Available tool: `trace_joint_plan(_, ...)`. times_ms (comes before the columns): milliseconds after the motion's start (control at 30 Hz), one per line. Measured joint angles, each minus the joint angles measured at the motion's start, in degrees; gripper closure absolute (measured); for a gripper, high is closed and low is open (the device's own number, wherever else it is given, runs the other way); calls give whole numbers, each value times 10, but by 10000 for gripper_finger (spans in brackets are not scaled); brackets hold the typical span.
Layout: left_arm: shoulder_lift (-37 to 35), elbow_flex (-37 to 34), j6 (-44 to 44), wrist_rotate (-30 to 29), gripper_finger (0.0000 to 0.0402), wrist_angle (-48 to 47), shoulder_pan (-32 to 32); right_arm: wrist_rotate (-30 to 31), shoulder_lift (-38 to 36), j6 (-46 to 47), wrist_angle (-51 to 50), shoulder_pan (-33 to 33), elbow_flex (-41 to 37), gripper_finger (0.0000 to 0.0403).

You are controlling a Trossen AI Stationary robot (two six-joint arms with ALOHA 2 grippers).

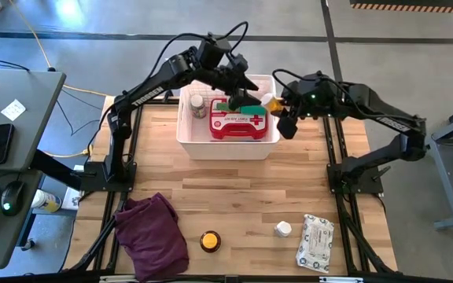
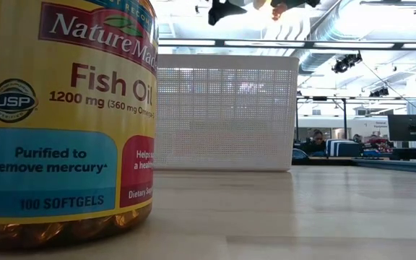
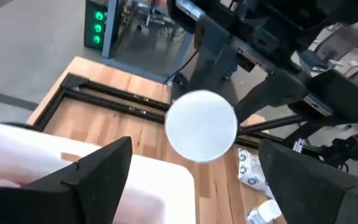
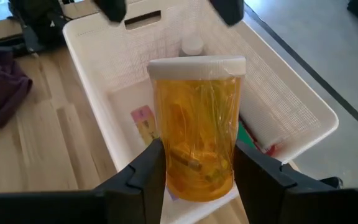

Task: Pick & place medical supplies in basket/bin
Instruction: Put the orange pill bottle into the white bin

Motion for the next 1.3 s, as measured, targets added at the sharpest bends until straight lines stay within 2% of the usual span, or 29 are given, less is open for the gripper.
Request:
trace_joint_plan(200, 5, -1, 0, -12, 4, -5, -13, -23, 23, 1, 8, 0, 0, 248)
trace_joint_plan(533, 5, -1, 47, -26, 16, -78, -18, -29, 40, 7, 23, 0, 0, 249)
trace_joint_plan(667, 8, -1, 44, -42, 16, -71, -25, -46, 40, 6, 40, 0, 0, 246)
trace_joint_plan(767, 9, -1, 27, -41, 16, -63, -25, -63, 40, 5, 46, 0, 0, 250)
trace_joint_plan(1100, 9, -1, 19, -37, 16, -67, -25, -59, 40, 5, 45, 0, 0, 248)
trace_joint_plan(1300, 9, -1, 0, -8, 16, -63, -25, -59, 40, 6, 43, 0, 0, 250)
